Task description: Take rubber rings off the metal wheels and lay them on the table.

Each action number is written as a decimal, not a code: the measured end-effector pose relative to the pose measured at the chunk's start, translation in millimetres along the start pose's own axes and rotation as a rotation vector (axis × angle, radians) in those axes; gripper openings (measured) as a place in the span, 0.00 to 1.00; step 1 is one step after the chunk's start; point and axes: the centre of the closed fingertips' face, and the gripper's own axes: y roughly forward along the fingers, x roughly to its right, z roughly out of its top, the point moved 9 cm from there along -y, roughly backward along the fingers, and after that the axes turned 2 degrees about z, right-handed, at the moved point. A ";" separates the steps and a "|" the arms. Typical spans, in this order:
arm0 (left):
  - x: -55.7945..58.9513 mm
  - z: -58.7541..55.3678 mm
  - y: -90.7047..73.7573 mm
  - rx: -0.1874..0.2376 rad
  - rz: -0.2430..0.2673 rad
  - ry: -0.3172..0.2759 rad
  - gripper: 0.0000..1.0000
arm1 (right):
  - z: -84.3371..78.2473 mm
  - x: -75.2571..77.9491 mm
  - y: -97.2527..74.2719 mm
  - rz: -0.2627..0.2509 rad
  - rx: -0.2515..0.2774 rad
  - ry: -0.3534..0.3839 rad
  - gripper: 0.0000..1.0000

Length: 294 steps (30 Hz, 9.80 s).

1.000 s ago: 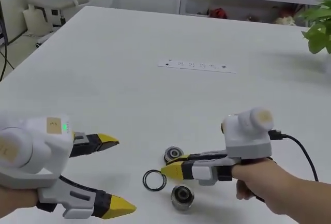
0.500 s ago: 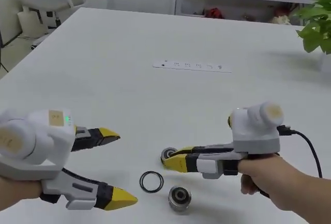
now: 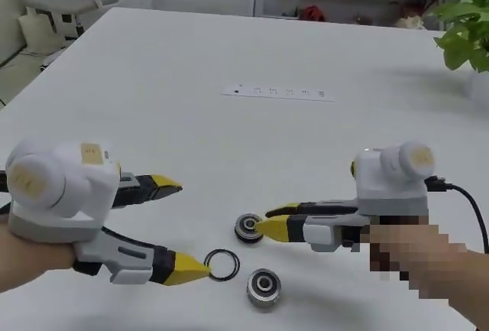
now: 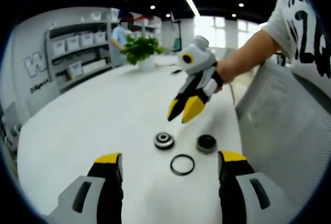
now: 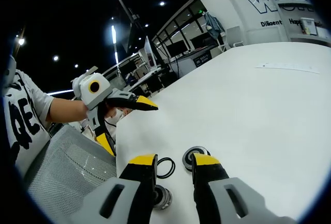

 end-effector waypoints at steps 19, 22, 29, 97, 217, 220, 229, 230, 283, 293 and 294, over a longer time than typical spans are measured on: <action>-10.3 1.8 18.4 -0.002 -0.014 -0.039 0.70 | -7.2 15.9 -2.6 -0.056 -0.057 -0.176 0.29; -10.9 1.9 22.5 -0.004 -0.016 -0.043 0.69 | -8.1 15.5 -1.3 -0.056 -0.067 -0.208 0.29; -12.6 1.0 30.9 -0.012 -0.024 -0.051 0.68 | -9.3 17.7 2.0 -0.053 -0.080 -0.244 0.28; -19.4 0.4 101.3 -0.104 -0.132 -0.006 0.18 | -21.0 22.9 17.7 -0.064 -0.165 -0.304 0.33; -7.6 2.8 105.4 -0.128 -0.005 0.034 0.12 | -15.9 29.6 14.0 -0.078 -0.018 0.024 0.00; -7.6 3.0 105.4 -0.128 -0.003 0.033 0.12 | -15.9 30.7 13.3 -0.076 -0.017 0.023 0.00; -7.3 3.2 105.5 -0.125 0.000 0.033 0.12 | -13.2 26.0 16.4 -0.042 -0.001 0.027 0.00; -7.2 3.2 105.6 -0.125 0.001 0.035 0.12 | -12.0 22.6 18.3 -0.023 0.003 0.029 0.00; 8.5 32.3 57.0 0.038 -0.022 0.053 0.42 | 2.6 14.8 5.2 -0.022 0.081 0.060 0.00; 7.2 27.9 42.8 0.049 -0.007 0.044 0.50 | 4.2 11.1 7.1 -0.005 0.086 0.060 0.00; 7.7 27.0 40.8 0.050 -0.005 0.043 0.51 | 4.1 10.7 7.4 -0.003 0.085 0.060 0.00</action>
